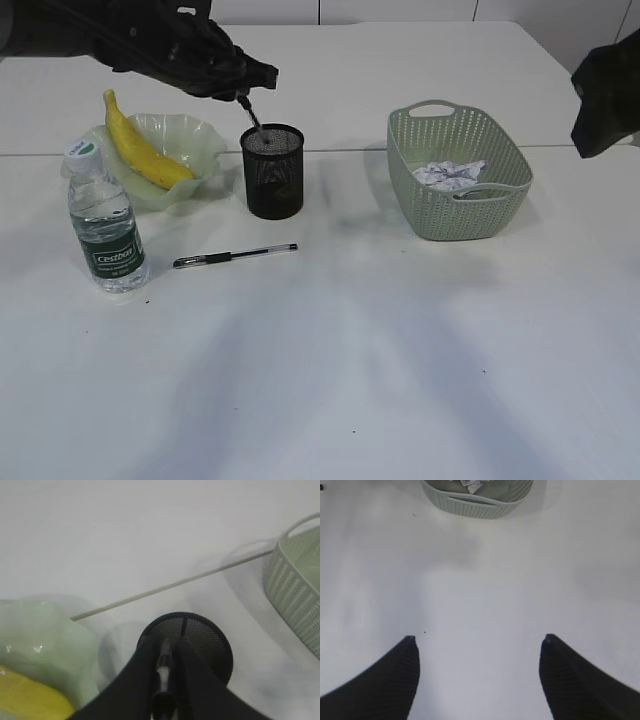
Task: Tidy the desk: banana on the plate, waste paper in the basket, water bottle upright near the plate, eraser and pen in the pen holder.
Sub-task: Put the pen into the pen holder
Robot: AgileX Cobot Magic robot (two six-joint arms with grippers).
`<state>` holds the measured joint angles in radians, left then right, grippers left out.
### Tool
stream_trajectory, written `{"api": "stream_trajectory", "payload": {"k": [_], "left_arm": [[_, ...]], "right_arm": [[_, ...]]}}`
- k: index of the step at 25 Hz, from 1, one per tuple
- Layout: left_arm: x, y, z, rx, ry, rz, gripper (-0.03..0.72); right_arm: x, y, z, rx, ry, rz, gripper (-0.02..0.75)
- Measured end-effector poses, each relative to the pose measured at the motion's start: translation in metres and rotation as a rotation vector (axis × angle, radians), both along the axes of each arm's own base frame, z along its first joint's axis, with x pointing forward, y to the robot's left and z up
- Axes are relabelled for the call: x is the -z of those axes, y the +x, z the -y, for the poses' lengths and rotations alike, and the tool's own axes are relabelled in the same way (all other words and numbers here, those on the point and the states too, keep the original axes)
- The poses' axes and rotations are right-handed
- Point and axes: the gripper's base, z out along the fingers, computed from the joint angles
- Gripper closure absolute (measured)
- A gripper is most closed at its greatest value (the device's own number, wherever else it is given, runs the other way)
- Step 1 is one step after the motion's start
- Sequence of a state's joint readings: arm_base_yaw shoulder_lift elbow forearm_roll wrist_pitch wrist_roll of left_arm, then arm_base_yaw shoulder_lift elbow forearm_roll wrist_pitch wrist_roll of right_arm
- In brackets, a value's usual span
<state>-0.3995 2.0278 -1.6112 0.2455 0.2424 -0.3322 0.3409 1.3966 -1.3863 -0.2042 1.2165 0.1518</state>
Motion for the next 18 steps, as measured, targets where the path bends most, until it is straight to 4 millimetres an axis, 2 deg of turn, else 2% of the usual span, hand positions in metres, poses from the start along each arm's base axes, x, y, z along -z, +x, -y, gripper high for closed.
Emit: {"api": "stream_trajectory", "payload": {"k": [5, 13, 18], "left_arm": [[0.002, 0.0, 0.0, -0.006, -0.001, -0.015, 0.634], [0.028, 0.007, 0.004, -0.004, 0.003, -0.052, 0.634], [0.035, 0.009, 0.004, 0.006, 0.018, -0.047, 0.634]], "right_arm": [[0.0, 0.0, 0.0, 0.0, 0.001, 0.002, 0.183], [0.0, 0.0, 0.0, 0.0, 0.001, 0.002, 0.183], [0.0, 0.0, 0.001, 0.0, -0.007, 0.005, 0.183]]}}
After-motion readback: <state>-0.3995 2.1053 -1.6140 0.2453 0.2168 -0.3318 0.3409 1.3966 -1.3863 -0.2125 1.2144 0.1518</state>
